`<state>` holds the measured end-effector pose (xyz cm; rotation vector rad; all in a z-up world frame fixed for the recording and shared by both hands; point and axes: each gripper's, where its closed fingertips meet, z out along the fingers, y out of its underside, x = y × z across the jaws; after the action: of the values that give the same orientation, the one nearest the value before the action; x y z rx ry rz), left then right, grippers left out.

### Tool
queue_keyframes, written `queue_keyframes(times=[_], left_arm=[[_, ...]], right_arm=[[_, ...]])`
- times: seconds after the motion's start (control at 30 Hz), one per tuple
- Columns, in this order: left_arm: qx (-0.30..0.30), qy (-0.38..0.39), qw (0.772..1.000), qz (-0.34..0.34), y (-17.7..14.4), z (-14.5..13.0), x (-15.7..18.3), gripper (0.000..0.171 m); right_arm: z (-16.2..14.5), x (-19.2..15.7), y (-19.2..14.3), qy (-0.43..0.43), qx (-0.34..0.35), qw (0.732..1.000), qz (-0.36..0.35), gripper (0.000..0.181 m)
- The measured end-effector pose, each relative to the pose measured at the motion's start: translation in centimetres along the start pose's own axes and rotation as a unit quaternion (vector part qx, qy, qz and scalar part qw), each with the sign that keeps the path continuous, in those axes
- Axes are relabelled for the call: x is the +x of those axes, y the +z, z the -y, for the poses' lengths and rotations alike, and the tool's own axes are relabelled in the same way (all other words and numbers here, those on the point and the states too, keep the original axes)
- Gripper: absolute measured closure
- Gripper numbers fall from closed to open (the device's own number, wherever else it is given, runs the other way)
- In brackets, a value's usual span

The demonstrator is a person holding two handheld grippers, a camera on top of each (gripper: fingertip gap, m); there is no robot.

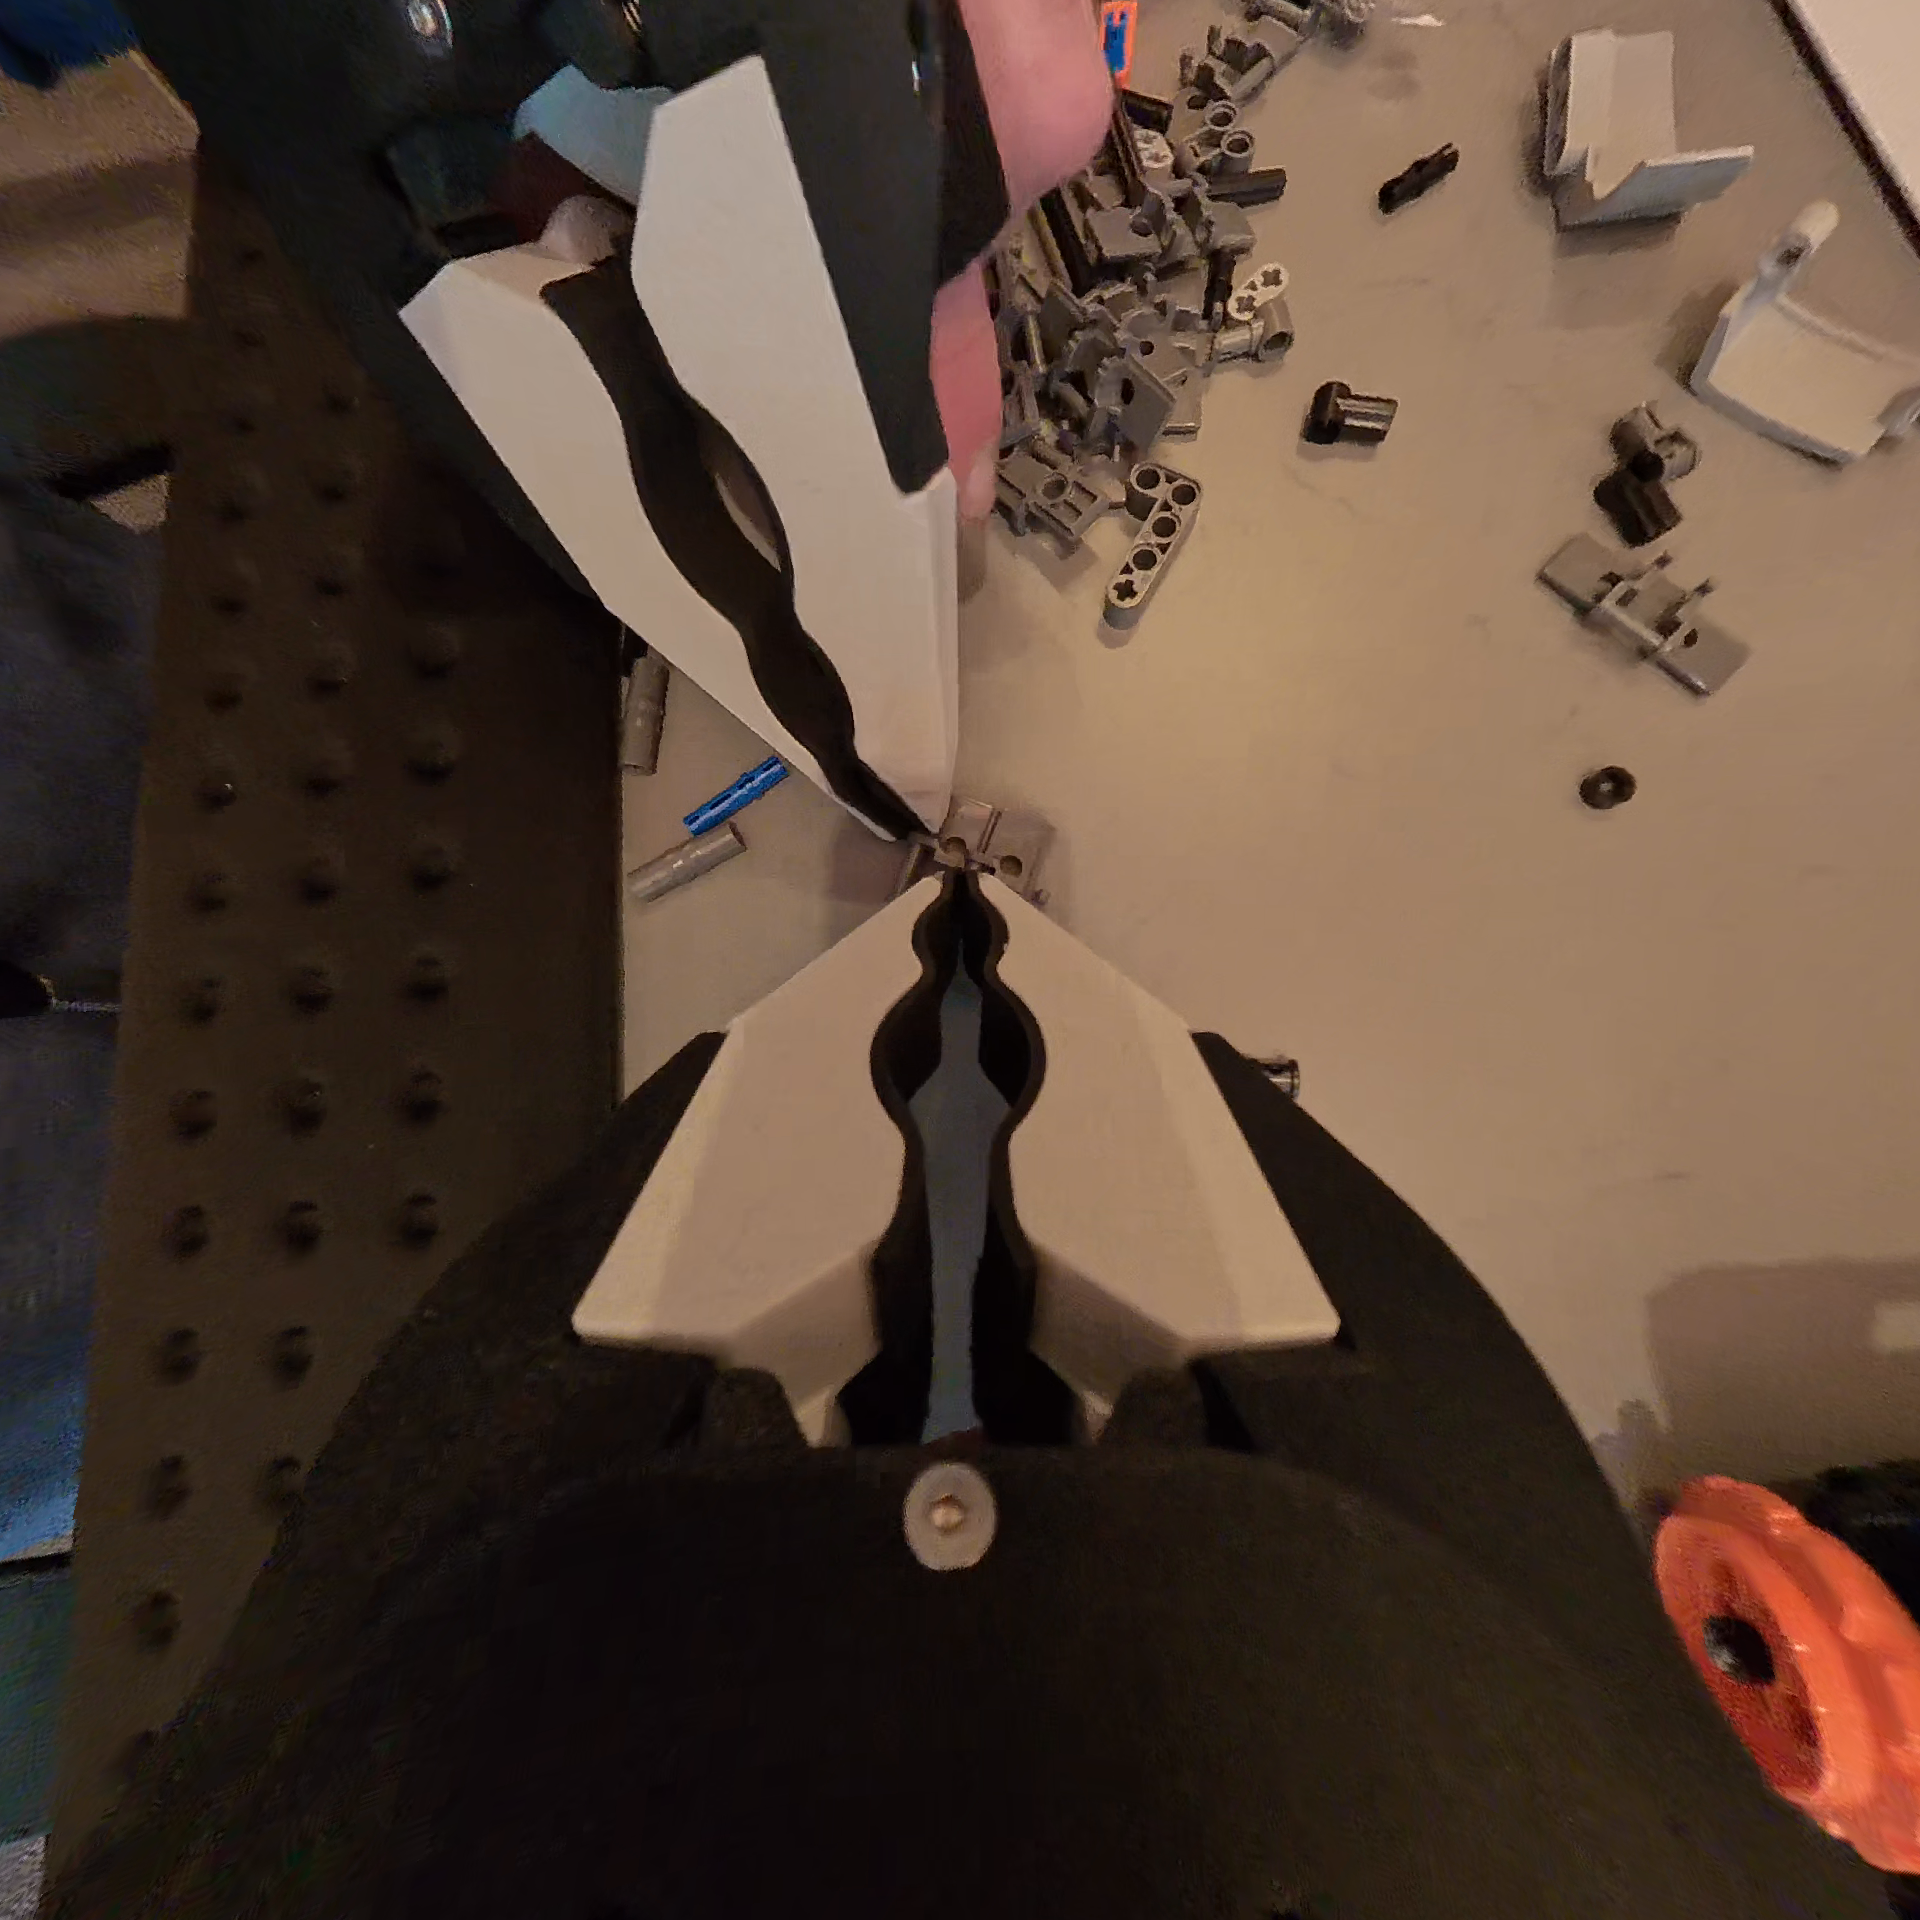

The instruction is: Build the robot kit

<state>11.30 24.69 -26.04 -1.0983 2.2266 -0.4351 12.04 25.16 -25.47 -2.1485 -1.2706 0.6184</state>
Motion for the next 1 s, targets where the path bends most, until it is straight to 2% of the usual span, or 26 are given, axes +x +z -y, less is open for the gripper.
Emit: queue_keyframes(times=[0.2, 0.27, 0.33, 0.73, 1.0], left_arm=[[0.018, -0.042, 0.999, 0.018, -0.5, 0.3, -1.5, 0.165], [0.003, -0.030, 0.999, 0.022, 0.0, -0.1, -1.4, 0.165], [0.003, -0.025, 0.999, 0.028, 0.4, 0.0, -1.3, 0.171], [-0.025, 0.004, 0.998, 0.051, 0.6, -0.2, -1.4, 0.171], [-0.030, 0.012, 0.998, 0.052, 0.6, -0.2, -1.4, 0.171]], right_arm=[[-0.1, 0.1, 0.0, 0.024, 0.007, 1.000, 0.015, 0.181], [-0.1, 0.1, 0.0, 0.023, 0.005, 1.000, 0.014, 0.181], [-0.1, 0.1, 0.0, 0.025, 0.004, 1.000, 0.015, 0.181], [-0.3, 0.3, 0.2, 0.011, -0.040, 0.999, 0.006, 0.181], [-0.3, 0.3, 0.2, 0.011, -0.074, 0.997, 0.027, 0.181]])
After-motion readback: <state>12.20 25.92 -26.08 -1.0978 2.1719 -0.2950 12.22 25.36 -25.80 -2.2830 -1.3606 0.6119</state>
